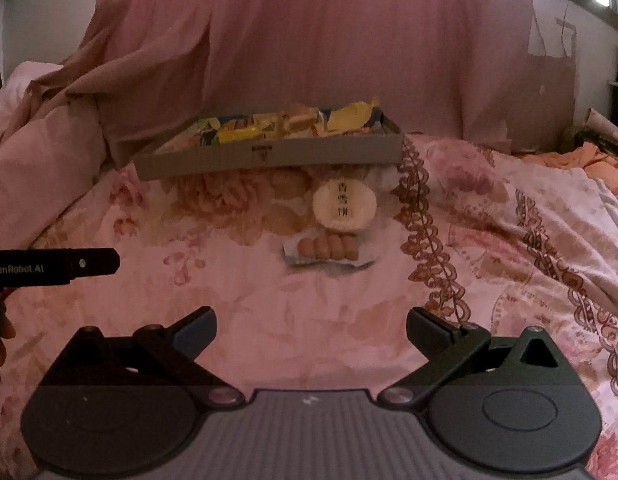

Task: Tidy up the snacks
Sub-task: 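Move both open tools toward the white pastry and sausage tray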

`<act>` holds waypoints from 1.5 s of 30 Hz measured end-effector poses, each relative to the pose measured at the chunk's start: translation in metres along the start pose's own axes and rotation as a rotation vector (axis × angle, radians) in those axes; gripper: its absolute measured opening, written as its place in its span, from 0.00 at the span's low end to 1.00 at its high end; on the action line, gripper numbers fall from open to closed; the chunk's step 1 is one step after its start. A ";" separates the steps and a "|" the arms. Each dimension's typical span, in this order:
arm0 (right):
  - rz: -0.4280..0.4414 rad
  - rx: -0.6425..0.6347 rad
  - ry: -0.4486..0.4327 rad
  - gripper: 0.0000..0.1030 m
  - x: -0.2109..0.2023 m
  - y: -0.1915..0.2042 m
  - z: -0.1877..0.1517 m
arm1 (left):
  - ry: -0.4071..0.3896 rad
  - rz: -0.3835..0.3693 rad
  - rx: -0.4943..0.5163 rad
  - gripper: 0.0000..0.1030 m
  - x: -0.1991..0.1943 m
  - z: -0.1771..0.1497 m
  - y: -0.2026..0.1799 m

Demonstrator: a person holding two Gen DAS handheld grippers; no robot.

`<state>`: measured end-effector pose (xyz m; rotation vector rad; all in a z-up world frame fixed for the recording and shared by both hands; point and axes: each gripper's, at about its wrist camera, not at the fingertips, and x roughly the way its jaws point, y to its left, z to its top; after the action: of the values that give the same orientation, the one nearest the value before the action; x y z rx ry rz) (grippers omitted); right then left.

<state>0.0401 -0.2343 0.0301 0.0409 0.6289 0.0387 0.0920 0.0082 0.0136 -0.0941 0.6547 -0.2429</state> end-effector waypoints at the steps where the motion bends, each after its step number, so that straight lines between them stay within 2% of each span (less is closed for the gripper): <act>1: 0.000 0.001 0.004 1.00 0.001 0.000 0.000 | 0.006 0.002 -0.001 0.99 0.002 0.000 0.001; 14: -0.006 0.031 0.038 1.00 0.021 -0.009 0.002 | 0.038 -0.006 0.030 0.99 0.026 0.006 -0.004; 25: -0.023 0.014 0.009 1.00 0.047 -0.022 0.015 | 0.062 -0.018 0.047 0.99 0.057 0.026 -0.013; 34: -0.055 -0.048 -0.024 1.00 0.086 -0.037 0.027 | 0.088 -0.071 0.061 0.99 0.092 0.049 -0.029; 41: 0.031 -0.023 0.014 1.00 0.124 -0.041 0.033 | 0.110 -0.135 0.073 0.99 0.123 0.067 -0.050; 45: 0.085 -0.036 0.005 1.00 0.143 -0.037 0.037 | 0.115 -0.187 0.051 0.99 0.142 0.079 -0.065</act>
<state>0.1786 -0.2650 -0.0260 0.0322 0.6314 0.1323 0.2370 -0.0898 0.0029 -0.0924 0.7544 -0.4476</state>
